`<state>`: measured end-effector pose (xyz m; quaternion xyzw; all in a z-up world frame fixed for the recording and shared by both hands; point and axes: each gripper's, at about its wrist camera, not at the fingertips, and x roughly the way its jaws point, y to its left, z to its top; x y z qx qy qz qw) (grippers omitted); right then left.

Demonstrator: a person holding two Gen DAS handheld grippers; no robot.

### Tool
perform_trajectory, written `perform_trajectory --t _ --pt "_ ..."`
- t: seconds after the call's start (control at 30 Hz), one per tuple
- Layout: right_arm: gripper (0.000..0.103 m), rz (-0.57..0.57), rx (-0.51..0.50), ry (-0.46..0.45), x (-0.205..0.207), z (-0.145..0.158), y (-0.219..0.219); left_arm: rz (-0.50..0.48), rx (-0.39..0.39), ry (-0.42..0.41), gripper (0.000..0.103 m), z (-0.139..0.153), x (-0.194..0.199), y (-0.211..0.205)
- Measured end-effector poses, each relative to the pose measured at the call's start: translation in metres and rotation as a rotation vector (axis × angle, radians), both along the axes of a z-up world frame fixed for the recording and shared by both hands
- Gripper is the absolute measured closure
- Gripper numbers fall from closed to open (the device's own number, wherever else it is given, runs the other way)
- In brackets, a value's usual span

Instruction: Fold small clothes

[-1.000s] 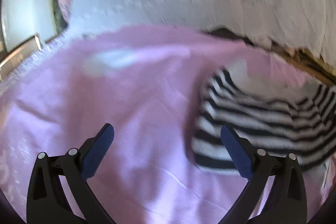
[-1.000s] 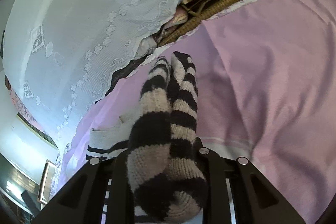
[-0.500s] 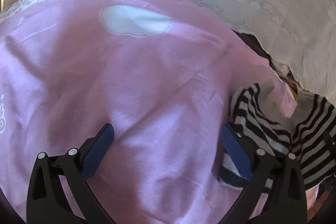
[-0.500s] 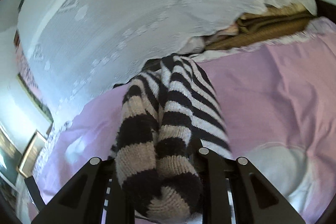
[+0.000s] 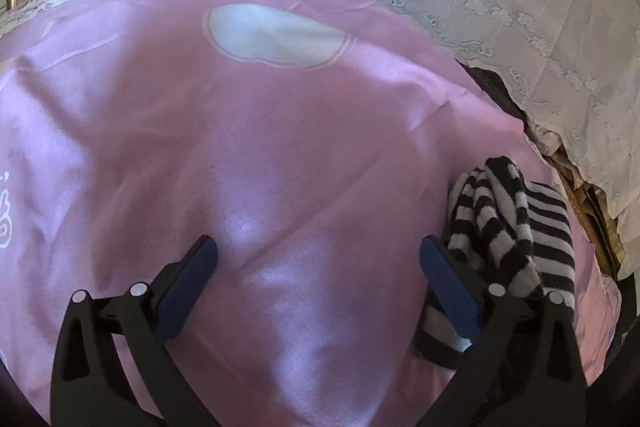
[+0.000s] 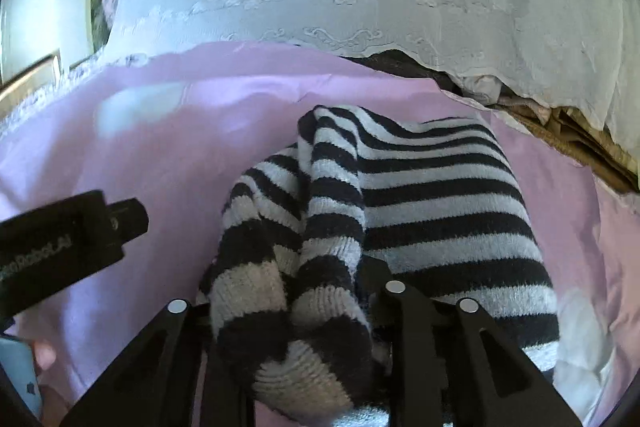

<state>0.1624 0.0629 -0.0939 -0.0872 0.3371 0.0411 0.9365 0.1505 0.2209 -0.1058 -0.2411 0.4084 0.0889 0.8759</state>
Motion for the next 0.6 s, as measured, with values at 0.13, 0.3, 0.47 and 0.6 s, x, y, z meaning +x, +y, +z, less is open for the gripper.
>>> perform_trajectory --t 0.13,0.3,0.47,0.6 --pt "0.040 0.090 0.108 0.058 0.000 0.010 -0.009 -0.002 -0.001 0.007 0.004 -0.001 0.002 0.000" --pt "0.038 0.203 0.185 0.020 -0.027 0.028 -0.014 0.000 -0.006 0.009 0.004 -0.001 0.002 0.002" --pt "0.039 0.225 0.346 -0.053 -0.051 0.053 -0.043 0.007 -0.018 0.006 0.004 0.000 0.002 0.004" --pt "0.039 0.188 0.379 -0.095 -0.051 0.070 -0.065 0.004 -0.006 -0.003 0.004 0.003 0.000 0.001"
